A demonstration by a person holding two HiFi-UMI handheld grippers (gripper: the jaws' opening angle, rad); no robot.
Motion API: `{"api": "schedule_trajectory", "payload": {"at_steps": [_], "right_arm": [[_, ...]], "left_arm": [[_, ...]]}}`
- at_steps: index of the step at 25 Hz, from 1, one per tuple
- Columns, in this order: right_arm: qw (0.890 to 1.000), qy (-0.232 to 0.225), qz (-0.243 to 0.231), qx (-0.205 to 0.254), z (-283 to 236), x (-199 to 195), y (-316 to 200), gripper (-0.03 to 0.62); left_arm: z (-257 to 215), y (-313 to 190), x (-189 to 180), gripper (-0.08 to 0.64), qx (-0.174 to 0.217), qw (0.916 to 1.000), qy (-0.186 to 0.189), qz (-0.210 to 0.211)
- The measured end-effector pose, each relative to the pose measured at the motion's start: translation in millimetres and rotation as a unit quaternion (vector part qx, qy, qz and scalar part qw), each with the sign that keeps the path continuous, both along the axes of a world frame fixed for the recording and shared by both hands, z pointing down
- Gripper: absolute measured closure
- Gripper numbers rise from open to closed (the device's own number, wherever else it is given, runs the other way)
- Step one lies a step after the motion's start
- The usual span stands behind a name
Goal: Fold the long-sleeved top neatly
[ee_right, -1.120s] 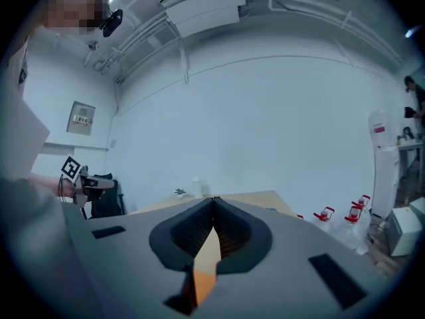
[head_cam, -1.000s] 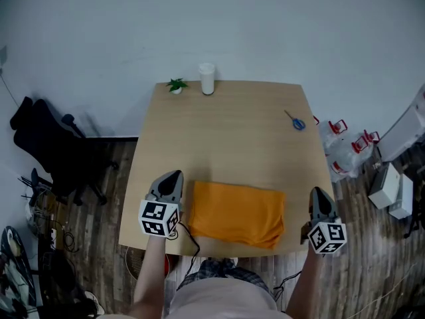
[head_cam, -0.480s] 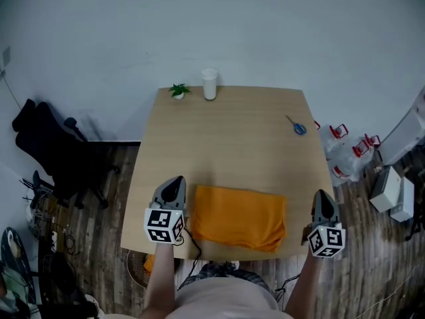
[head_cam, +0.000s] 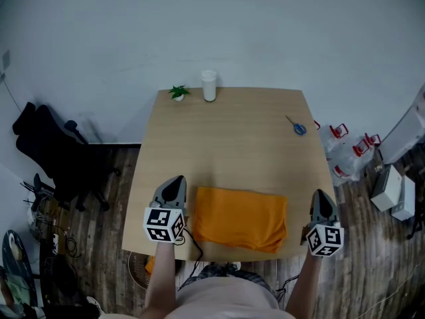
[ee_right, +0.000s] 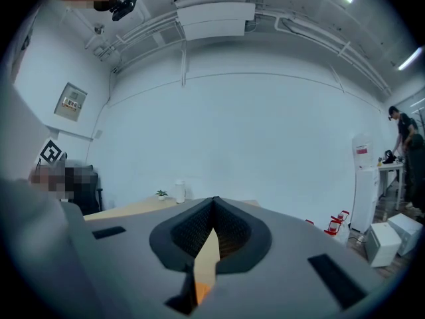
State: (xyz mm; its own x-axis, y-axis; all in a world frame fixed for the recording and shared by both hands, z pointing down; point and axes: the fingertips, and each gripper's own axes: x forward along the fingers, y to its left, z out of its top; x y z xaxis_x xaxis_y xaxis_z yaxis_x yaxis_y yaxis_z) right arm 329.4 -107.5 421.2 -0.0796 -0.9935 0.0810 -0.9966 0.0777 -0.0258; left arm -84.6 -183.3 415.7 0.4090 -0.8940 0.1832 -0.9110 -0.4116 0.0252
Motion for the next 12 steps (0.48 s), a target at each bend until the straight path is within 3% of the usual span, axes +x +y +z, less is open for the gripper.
{"api": "schedule_trajectory", "payload": {"at_steps": [12], "right_arm": [[1.000, -0.002, 0.002, -0.001, 1.2, -1.6, -0.2, 0.586]], "left_arm": [[4.2, 1.4, 5.9, 0.560, -0.006, 0.9999, 0.003, 0.008]]}}
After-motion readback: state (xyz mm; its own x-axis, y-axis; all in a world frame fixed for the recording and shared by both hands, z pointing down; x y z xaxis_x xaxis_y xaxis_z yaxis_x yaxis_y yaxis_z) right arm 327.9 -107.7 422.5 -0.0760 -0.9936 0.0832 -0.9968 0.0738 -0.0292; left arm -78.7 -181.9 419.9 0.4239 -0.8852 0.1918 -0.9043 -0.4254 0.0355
